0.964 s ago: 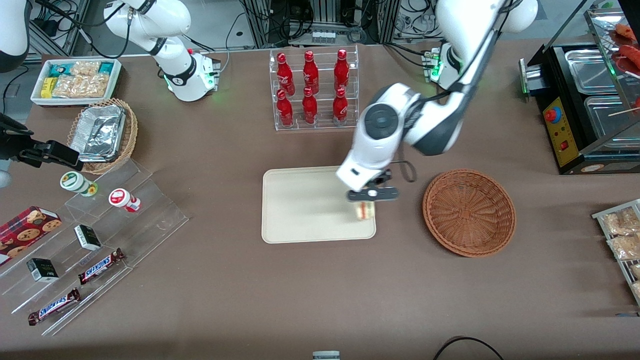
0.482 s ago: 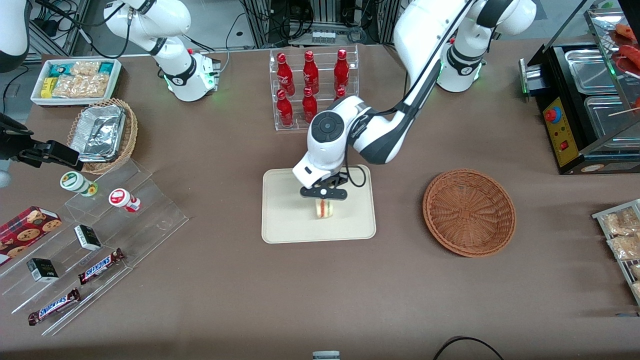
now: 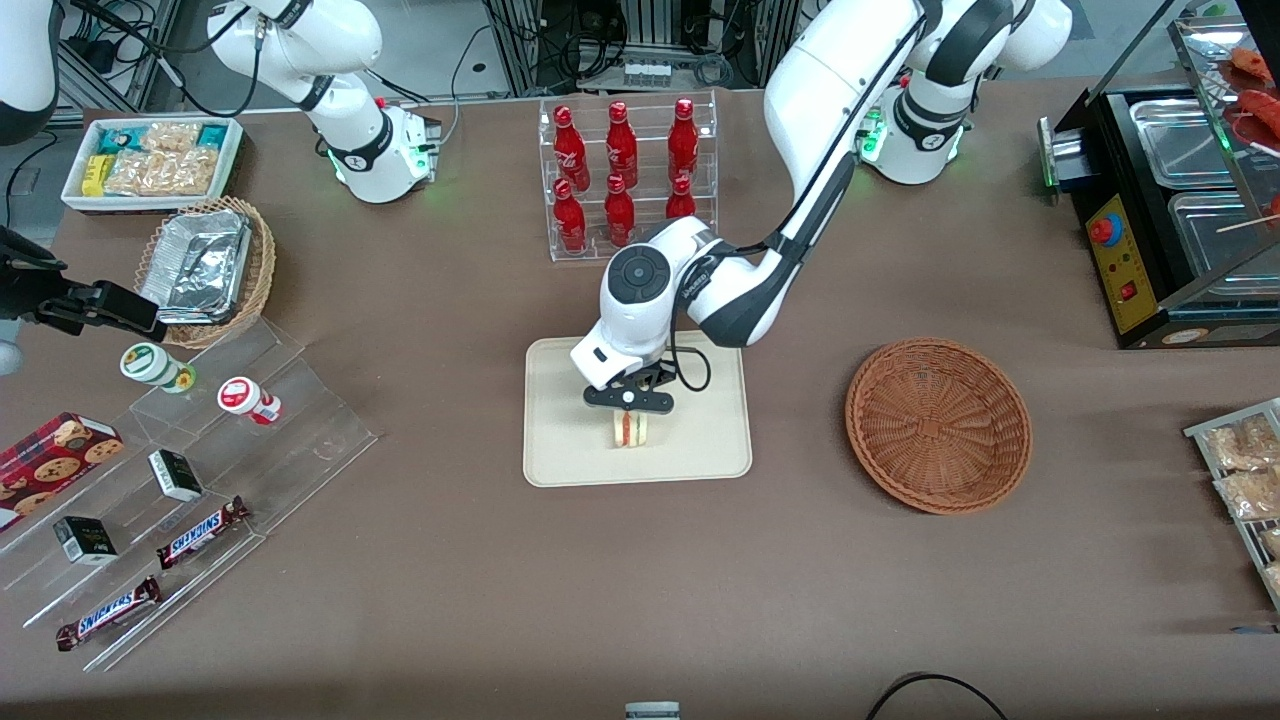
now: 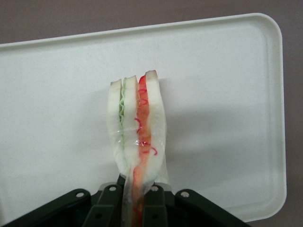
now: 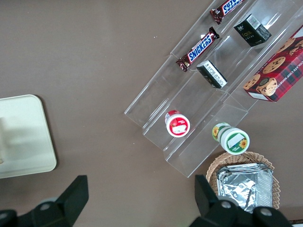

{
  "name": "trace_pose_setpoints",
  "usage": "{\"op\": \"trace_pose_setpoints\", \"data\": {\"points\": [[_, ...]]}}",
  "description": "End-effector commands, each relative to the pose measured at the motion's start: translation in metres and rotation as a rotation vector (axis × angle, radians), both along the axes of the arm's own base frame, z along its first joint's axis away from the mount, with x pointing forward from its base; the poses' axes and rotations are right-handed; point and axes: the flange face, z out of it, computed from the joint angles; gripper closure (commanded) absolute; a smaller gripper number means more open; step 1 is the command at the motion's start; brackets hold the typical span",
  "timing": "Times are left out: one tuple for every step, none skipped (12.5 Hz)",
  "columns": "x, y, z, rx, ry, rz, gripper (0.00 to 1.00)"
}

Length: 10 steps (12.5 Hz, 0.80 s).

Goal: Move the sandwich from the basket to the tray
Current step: 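Lower the sandwich onto the tray and open the left gripper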

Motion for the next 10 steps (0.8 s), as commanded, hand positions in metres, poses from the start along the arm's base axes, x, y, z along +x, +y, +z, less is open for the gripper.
{"op": "trace_pose_setpoints", "data": {"points": [[0.001, -0.005, -0.006, 0.022, -0.015, -0.024, 0.98], [-0.001, -0.007, -0.015, 0.045, -0.025, -0.044, 0.97], [-0.001, -0.006, -0.02, 0.056, -0.026, -0.047, 0.94], [-0.002, -0.007, -0.022, 0.057, -0.025, -0.048, 0.86], [-0.005, -0.008, -0.023, 0.059, -0.023, -0.051, 0.42], [-0.009, -0.012, -0.023, 0.06, -0.024, -0.058, 0.1], [-0.009, -0.012, -0.021, 0.058, -0.026, -0.055, 0.01], [-0.009, -0.013, -0.016, 0.053, -0.029, -0.052, 0.01], [-0.007, -0.012, -0.01, 0.047, -0.032, -0.045, 0.01], [-0.004, -0.011, 0.001, 0.036, -0.042, -0.032, 0.0]]}}
